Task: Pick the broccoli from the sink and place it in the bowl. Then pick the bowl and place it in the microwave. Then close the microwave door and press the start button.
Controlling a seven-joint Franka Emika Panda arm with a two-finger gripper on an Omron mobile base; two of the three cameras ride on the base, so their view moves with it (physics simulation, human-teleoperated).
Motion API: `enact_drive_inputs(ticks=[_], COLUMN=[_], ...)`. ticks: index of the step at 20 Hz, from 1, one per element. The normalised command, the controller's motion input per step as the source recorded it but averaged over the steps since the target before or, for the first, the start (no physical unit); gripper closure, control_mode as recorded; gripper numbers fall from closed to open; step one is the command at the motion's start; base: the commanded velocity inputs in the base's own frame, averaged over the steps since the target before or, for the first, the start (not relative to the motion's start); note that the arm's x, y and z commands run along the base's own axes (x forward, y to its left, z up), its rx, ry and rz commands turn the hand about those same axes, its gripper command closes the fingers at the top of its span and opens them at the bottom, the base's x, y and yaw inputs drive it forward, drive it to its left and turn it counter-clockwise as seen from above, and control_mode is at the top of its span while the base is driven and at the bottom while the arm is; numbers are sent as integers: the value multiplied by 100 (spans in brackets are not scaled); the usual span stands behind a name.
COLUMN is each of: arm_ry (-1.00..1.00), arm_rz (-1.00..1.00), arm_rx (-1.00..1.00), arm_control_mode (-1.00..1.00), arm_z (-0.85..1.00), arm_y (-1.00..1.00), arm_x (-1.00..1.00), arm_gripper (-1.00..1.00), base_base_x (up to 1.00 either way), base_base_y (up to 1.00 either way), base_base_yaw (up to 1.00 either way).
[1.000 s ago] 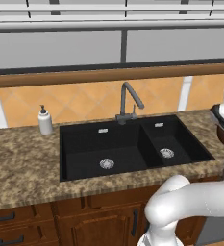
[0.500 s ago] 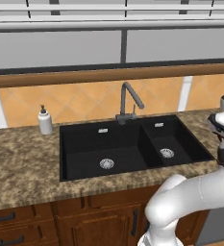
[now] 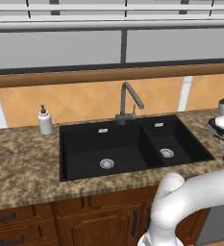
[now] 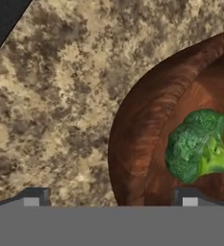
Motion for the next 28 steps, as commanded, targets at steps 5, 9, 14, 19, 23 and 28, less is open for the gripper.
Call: enact_drive_inputs(ticks=[5, 9, 14, 19, 23, 28], arm_ry=[0, 0, -3, -7, -16, -26], arm_rz=[0, 0, 1, 13, 24, 50], arm_rx=[0, 0, 0, 0, -1, -8], arm_control_mode=[-100, -100, -100, -100, -100, -100], arm_z=[-33, -29, 5, 54, 73, 97], arm_y=[-22, -8, 10, 58, 84, 50], arm_x=[26, 9, -29, -71, -95, -91], arm_gripper=[100, 100, 100, 100, 100, 100], base_base_x=[0, 0, 0, 0, 0, 0], base_base_y=[0, 0, 0, 0, 0, 0], base_base_yaw=[0, 0, 0, 0, 0, 0])
